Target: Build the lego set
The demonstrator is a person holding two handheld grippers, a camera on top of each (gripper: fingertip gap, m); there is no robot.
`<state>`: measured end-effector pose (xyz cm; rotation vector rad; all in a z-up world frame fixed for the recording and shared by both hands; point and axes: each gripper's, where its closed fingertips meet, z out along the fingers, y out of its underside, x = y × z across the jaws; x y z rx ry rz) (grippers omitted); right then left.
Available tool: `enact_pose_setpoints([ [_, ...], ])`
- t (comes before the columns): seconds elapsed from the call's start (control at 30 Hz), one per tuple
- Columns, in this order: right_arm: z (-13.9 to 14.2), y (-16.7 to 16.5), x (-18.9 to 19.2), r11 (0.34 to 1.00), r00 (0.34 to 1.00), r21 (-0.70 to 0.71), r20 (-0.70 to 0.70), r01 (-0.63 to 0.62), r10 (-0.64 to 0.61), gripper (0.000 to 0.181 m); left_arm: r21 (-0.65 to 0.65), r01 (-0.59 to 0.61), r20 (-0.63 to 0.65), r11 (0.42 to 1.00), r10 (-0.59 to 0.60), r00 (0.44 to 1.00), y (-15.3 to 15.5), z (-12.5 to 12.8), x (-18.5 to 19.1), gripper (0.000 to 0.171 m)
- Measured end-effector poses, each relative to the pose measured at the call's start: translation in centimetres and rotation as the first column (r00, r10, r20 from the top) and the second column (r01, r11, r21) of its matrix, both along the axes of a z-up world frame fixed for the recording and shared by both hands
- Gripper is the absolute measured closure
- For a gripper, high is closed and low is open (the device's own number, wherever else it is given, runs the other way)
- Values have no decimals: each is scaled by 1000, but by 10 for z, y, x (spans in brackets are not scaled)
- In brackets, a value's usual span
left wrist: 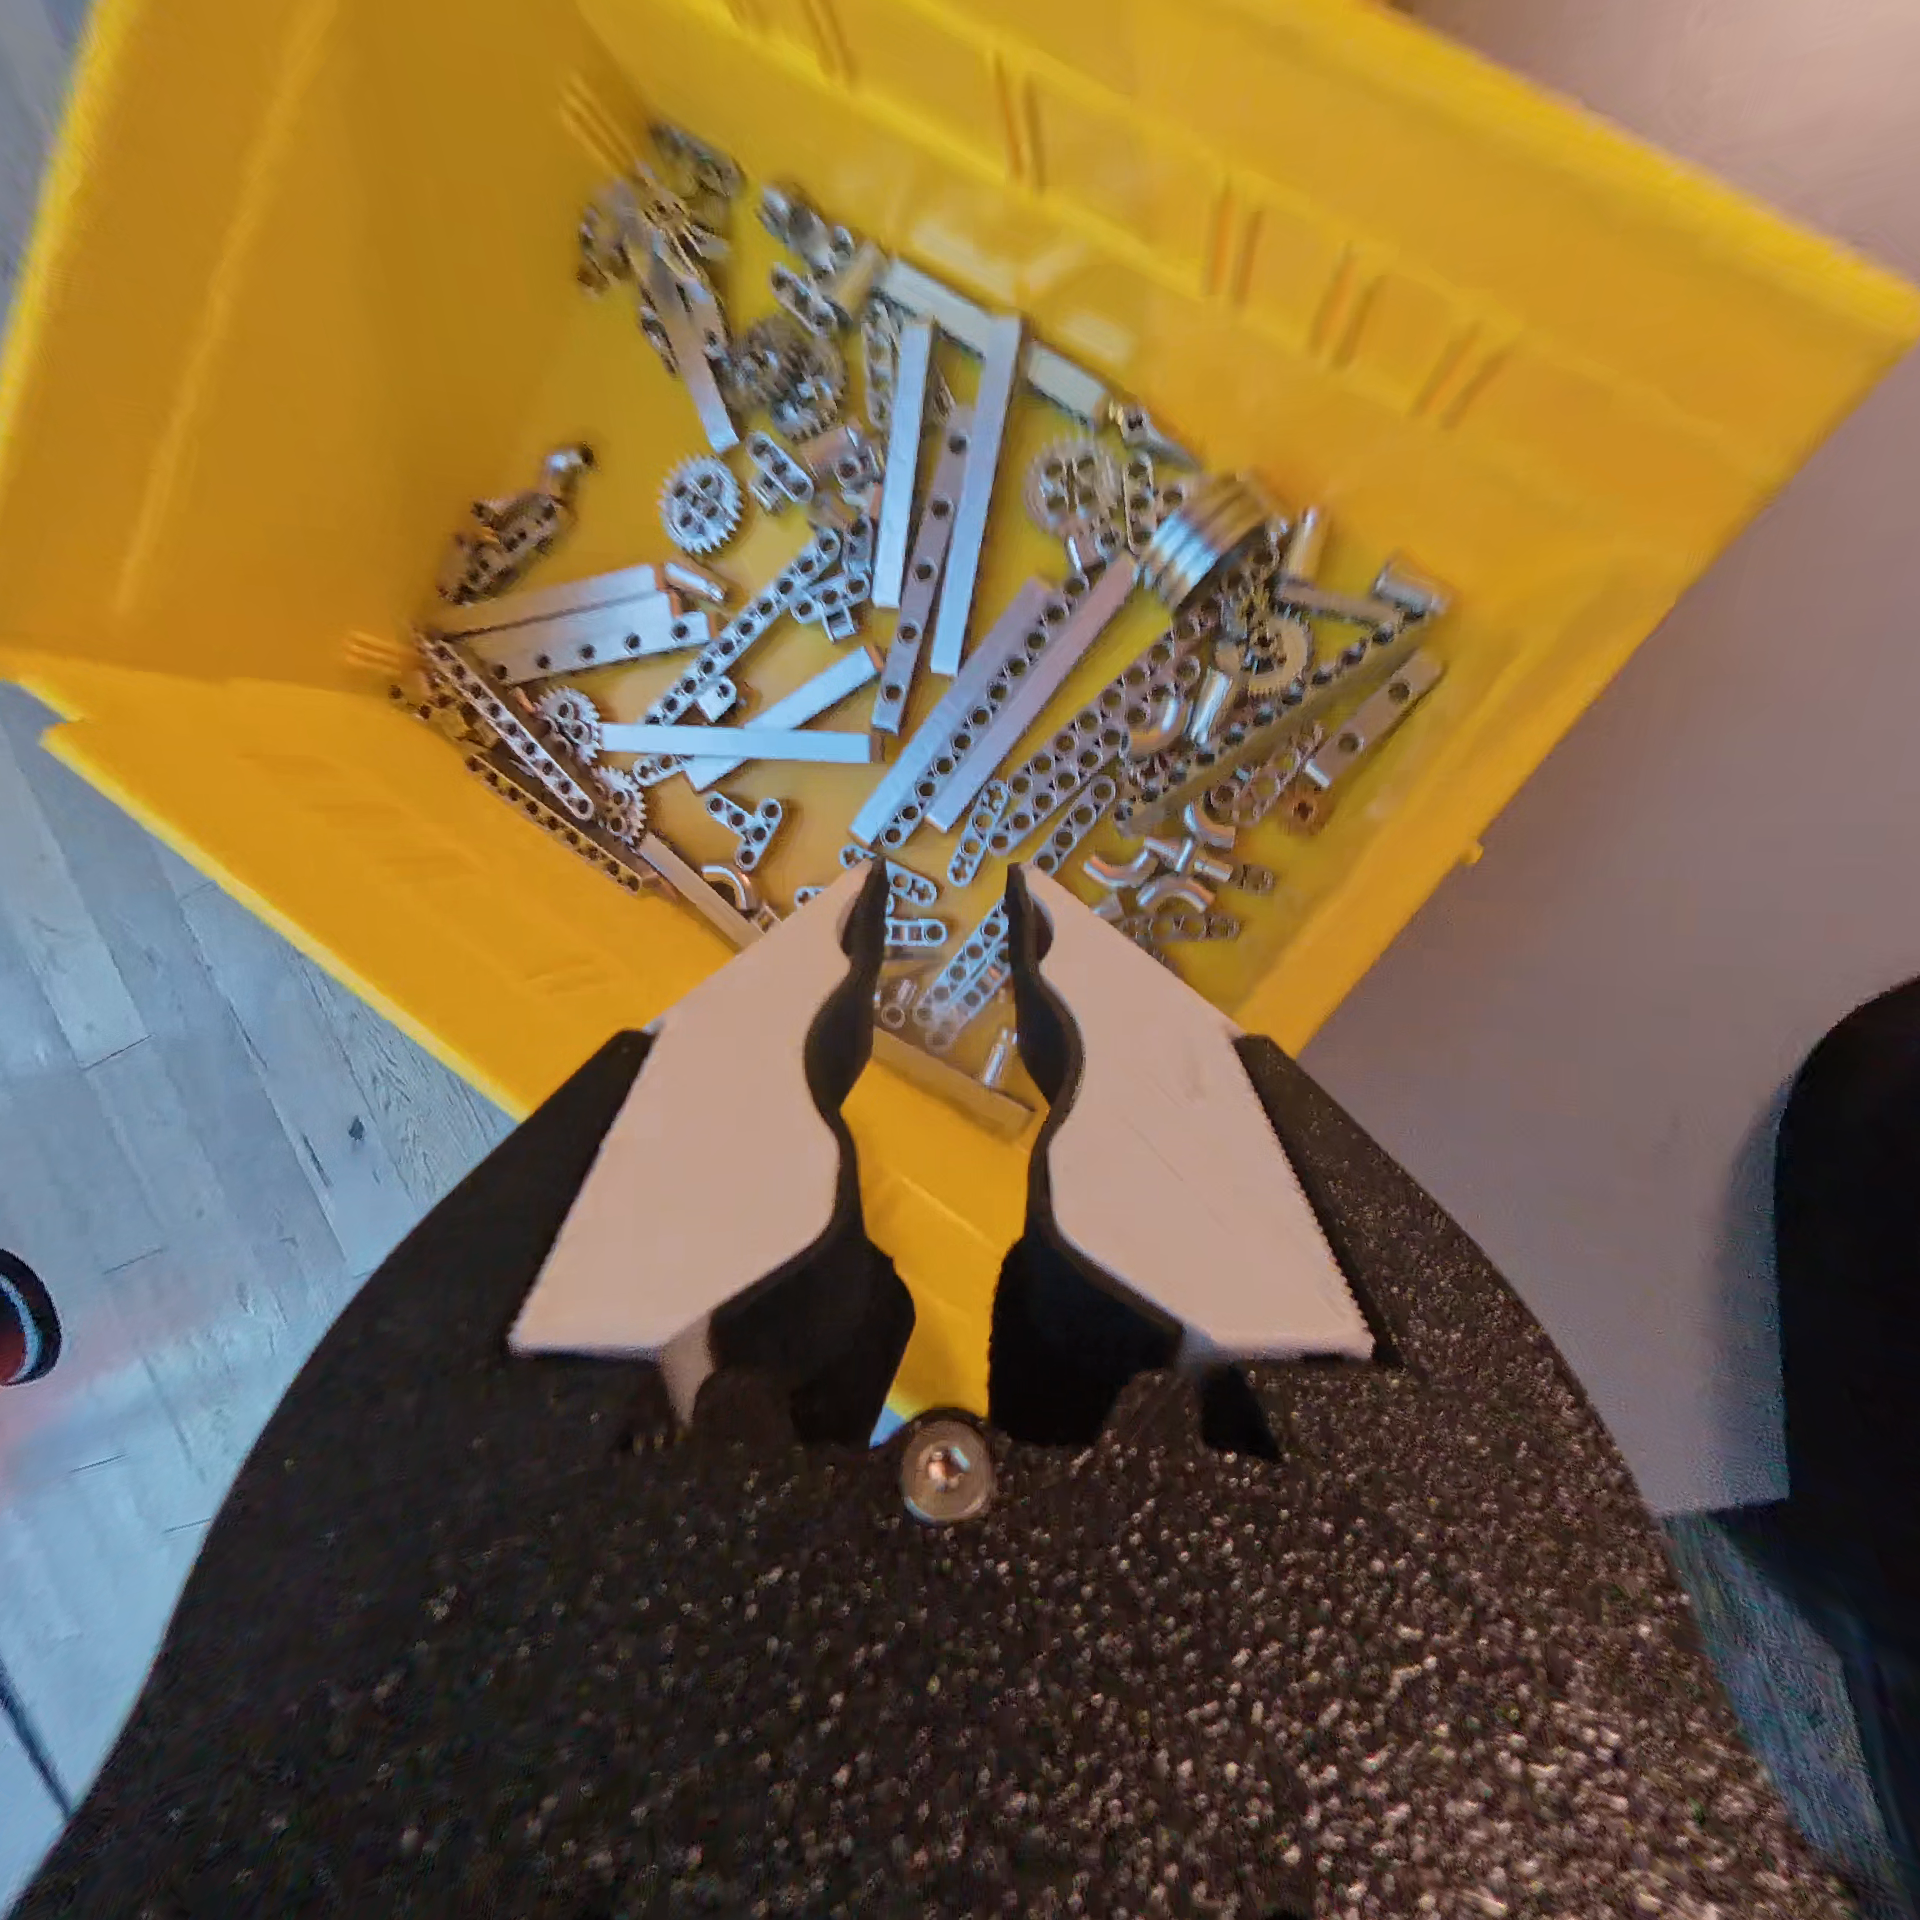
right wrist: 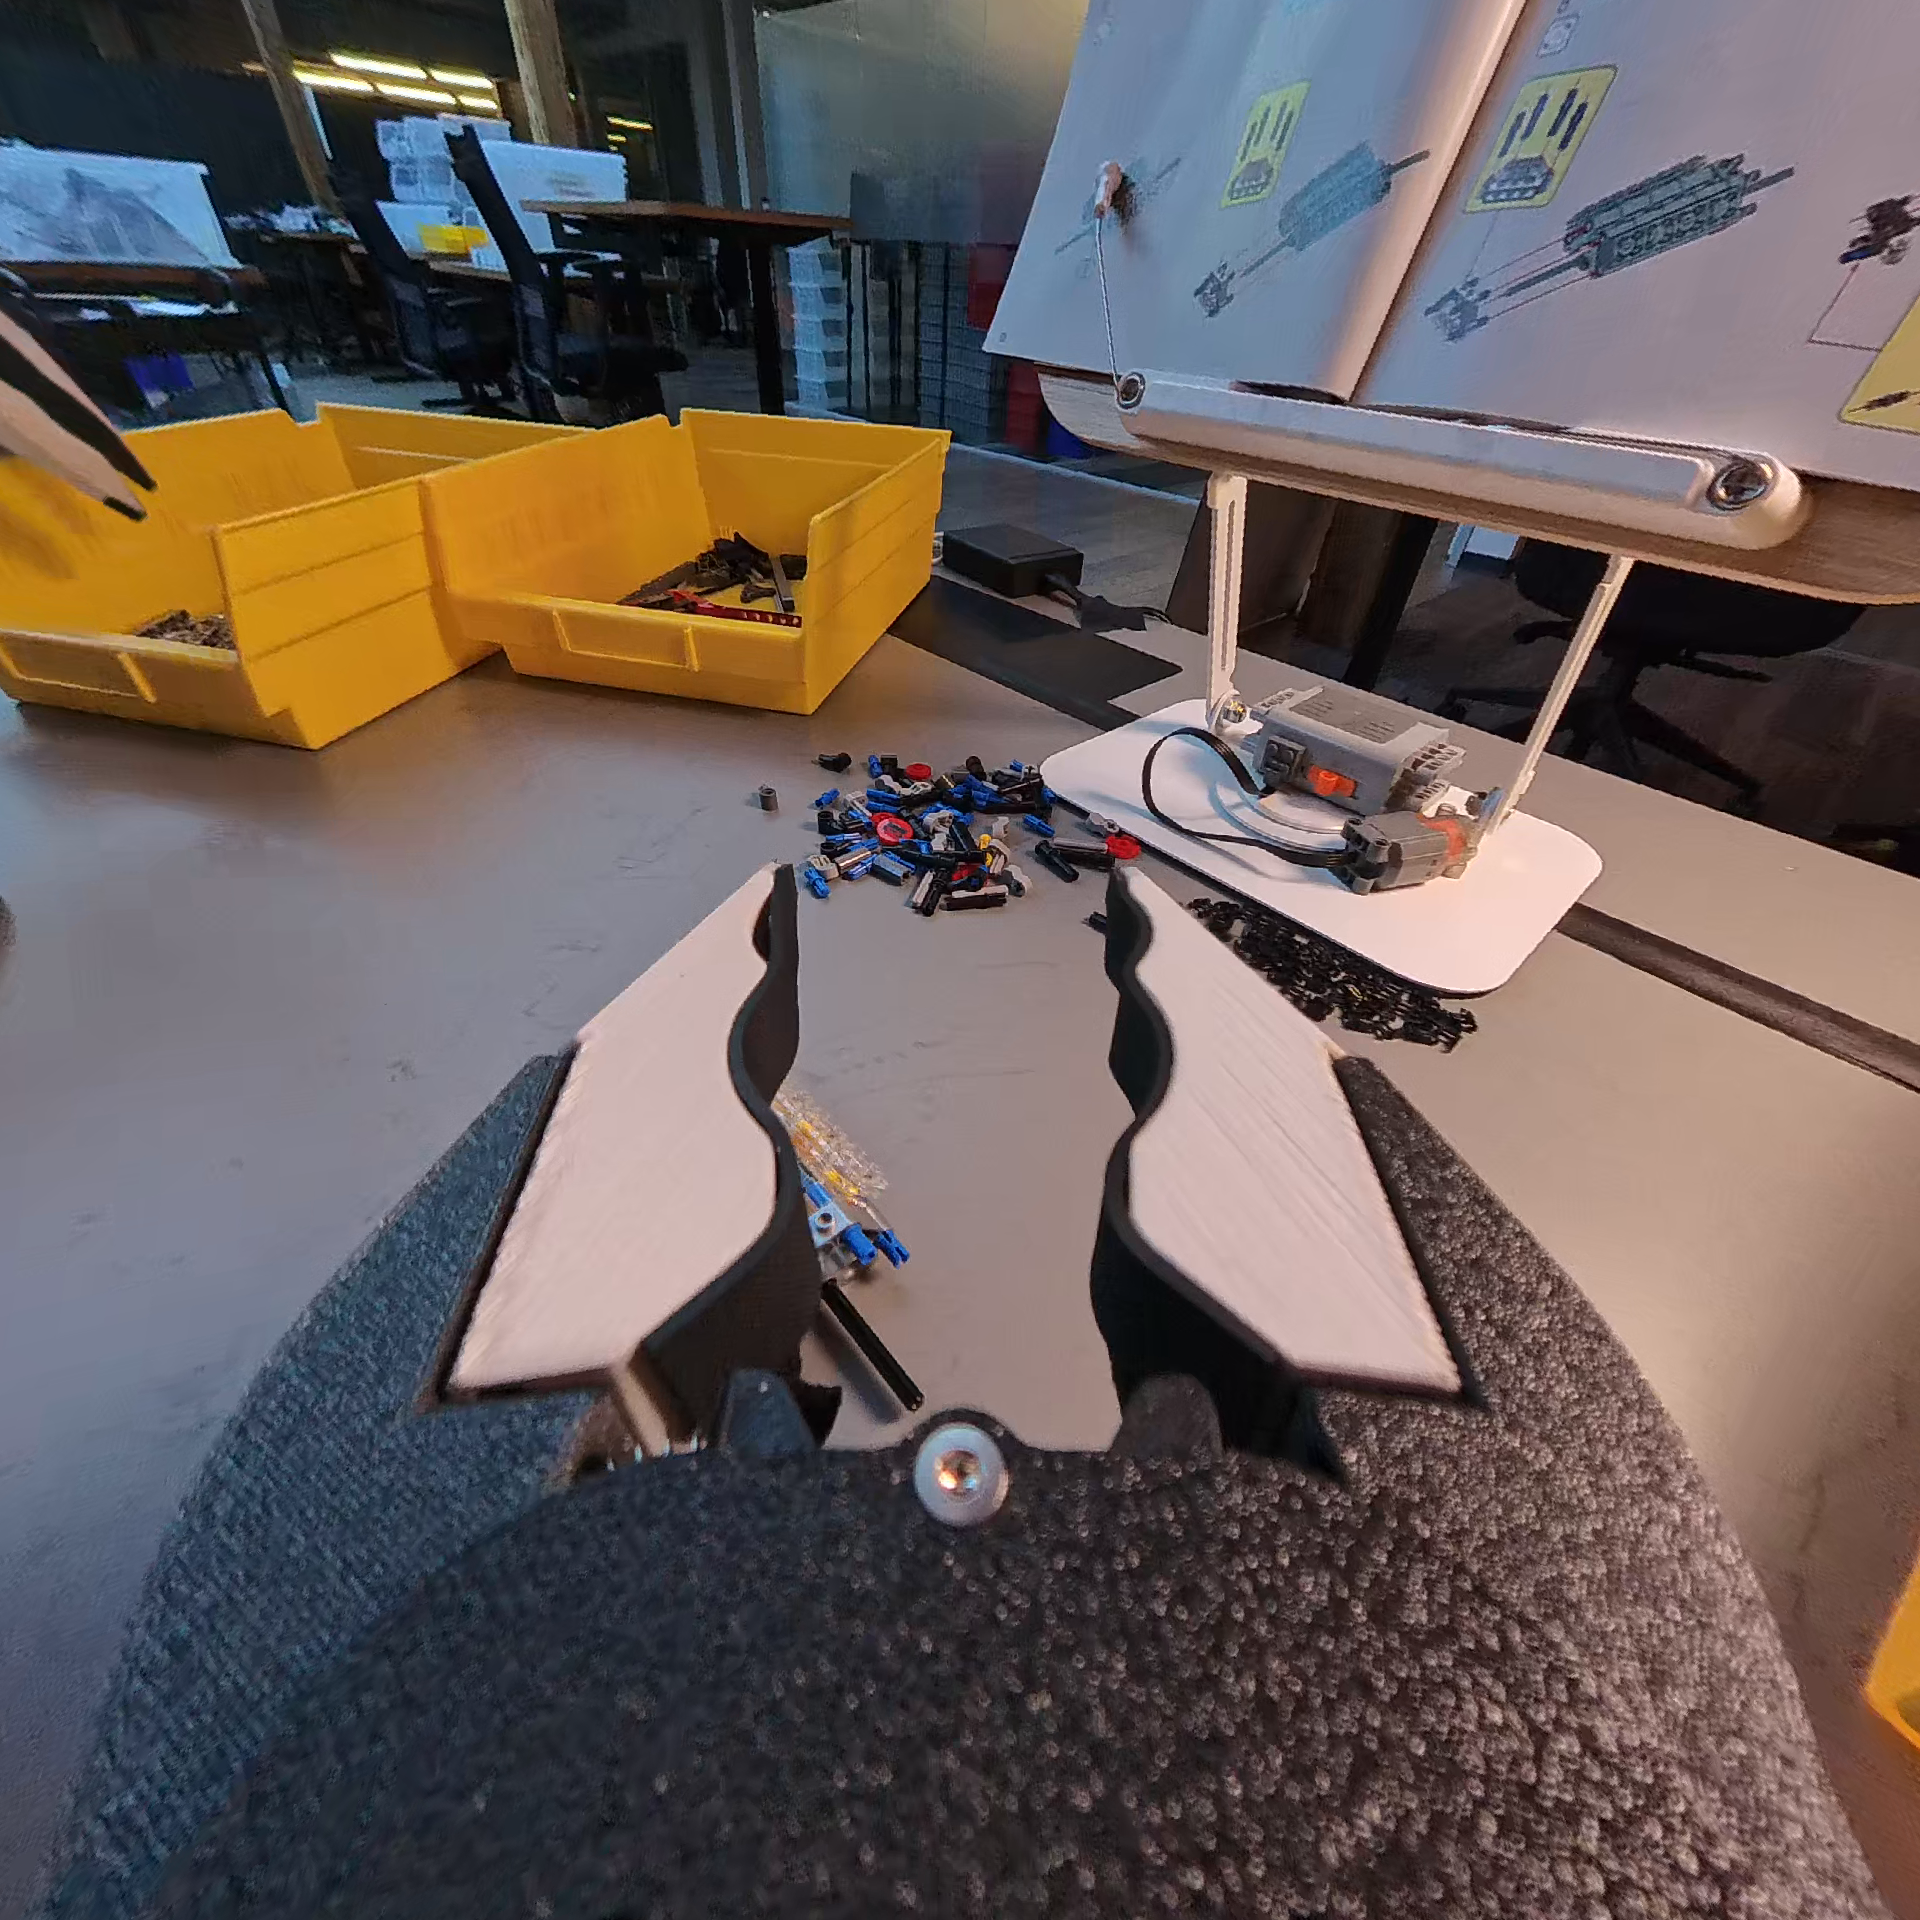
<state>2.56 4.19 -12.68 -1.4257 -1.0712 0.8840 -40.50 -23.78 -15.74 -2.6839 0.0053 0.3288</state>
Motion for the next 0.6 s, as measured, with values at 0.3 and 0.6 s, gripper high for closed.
enact_pose_setpoints([
  [0.3,3,3,-4,997,998,68,33,48,-51,124,-352,275,121,895,-247,961,-23,-60,15,150],
  [0.6,-2,34,23,968,969,136,97,212,-226,126,-444,370,41,816,-394,918,-2,-72,-17,171],
])
